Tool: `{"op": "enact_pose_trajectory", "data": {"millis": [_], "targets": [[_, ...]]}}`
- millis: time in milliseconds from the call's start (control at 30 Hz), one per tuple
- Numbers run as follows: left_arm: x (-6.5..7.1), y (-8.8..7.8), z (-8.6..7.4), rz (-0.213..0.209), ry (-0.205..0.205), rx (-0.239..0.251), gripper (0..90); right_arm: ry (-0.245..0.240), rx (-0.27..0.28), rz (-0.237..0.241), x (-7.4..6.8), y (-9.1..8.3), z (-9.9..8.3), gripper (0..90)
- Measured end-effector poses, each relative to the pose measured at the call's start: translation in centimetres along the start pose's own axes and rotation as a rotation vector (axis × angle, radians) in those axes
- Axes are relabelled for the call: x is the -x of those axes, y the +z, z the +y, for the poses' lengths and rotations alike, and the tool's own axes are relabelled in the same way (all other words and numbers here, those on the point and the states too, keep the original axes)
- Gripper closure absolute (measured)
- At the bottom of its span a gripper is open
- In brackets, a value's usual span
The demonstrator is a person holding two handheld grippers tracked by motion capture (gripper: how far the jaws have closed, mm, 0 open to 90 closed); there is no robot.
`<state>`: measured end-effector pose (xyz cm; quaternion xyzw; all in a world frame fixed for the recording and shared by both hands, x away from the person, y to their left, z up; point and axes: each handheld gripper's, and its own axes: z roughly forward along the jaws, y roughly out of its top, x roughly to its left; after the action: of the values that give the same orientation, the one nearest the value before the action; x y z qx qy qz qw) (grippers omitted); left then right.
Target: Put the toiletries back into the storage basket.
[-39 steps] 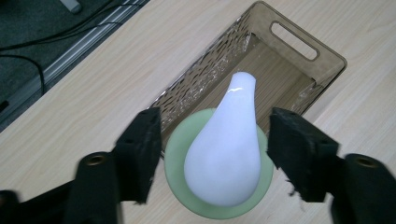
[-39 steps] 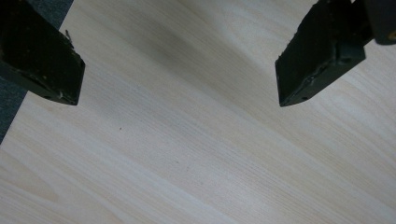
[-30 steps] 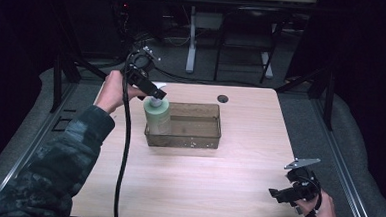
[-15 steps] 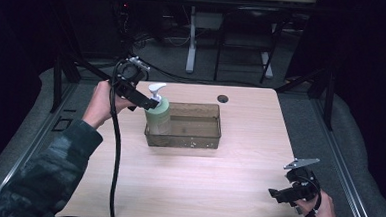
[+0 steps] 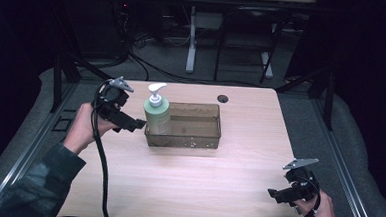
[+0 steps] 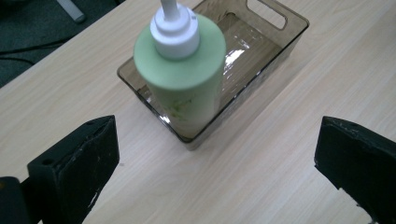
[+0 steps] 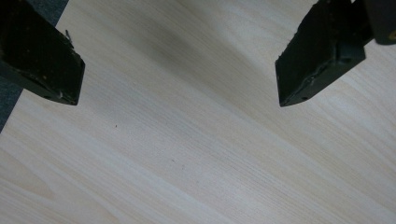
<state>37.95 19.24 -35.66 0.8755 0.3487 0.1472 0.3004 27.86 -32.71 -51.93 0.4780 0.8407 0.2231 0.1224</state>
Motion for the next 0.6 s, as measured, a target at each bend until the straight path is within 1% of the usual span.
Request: {"op": "enact_pose_trajectory", "data": {"millis": [67, 233, 300, 367, 567, 600], "targets": [[0.0, -0.1, -1.0, -0.006, -0.011, 0.001, 0.2, -0.006, -0.001, -0.003, 0.0, 0.0, 0.0, 0.9], [0.3, 0.0, -3.1, -0.012, -0.036, 0.006, 0.2, -0.005, -0.001, -0.004, 0.0, 0.1, 0.0, 0.9], [0.4, 0.2, -3.9, -0.018, -0.046, 0.005, 0.2, -0.002, -0.003, 0.001, 0.0, 0.1, 0.0, 0.9], [0.5, 0.5, -4.7, -0.026, -0.052, -0.007, 0.2, -0.002, -0.003, 0.001, 0.0, 0.1, 0.0, 0.8], [0.6, 1.3, -7.1, -0.056, -0.090, -0.006, 0.2, -0.001, -0.008, 0.000, 0.0, 0.2, 0.0, 0.8], [0.7, 1.6, -7.7, -0.061, -0.099, -0.006, 0.2, -0.006, -0.009, -0.003, 0.0, 0.2, 0.0, 0.8]]}}
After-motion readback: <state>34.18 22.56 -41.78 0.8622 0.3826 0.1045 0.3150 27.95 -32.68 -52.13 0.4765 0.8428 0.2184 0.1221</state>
